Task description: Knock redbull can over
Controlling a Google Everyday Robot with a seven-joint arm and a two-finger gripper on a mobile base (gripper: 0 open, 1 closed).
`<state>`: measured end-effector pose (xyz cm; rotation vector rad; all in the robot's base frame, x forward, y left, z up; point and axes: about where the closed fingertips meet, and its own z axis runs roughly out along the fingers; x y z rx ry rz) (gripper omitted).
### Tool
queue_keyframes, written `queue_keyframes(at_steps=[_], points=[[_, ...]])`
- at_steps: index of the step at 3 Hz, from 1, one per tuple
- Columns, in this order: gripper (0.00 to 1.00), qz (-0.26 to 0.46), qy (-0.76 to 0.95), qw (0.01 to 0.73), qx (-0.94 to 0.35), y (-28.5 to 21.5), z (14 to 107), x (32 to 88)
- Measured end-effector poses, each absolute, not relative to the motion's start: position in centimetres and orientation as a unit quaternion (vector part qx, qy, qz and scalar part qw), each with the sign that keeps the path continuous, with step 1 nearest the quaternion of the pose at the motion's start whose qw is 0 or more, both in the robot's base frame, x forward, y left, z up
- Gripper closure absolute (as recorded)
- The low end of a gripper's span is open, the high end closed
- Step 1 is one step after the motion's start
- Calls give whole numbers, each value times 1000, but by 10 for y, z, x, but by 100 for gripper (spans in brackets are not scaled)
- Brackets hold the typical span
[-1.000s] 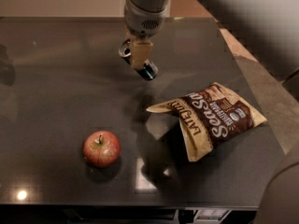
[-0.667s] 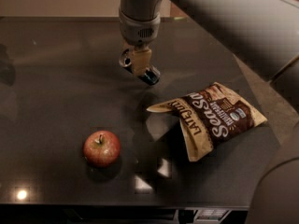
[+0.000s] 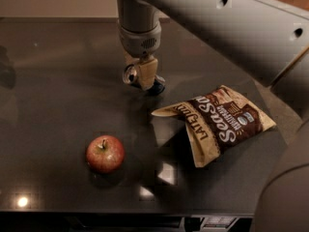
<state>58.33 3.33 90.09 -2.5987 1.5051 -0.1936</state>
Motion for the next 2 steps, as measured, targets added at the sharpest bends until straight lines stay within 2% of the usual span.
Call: queue_keyframes(at_steps=[1, 2], points=[[0, -60, 484, 53, -871, 34, 893, 581], [0, -60, 483, 52, -872, 34, 893, 581]])
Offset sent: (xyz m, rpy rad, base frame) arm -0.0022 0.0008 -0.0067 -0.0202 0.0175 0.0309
